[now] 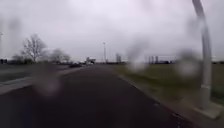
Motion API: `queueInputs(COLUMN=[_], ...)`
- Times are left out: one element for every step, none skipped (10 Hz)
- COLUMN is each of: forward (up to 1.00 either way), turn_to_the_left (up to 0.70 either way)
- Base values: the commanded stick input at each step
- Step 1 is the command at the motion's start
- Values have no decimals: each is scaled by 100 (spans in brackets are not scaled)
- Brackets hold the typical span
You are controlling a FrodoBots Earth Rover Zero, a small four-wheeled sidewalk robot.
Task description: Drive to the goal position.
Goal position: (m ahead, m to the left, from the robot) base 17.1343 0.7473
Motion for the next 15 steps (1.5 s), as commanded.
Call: queueInputs(forward=[100, 100, 100, 100, 100, 100, 100, 100, 100, 100, 100, 100, 100, 100, 100], turn_to_the_left=[8, 0, 0, 0, 0, 0, 14, 31, 40, 40, 3, 16, 40, 40, 32])
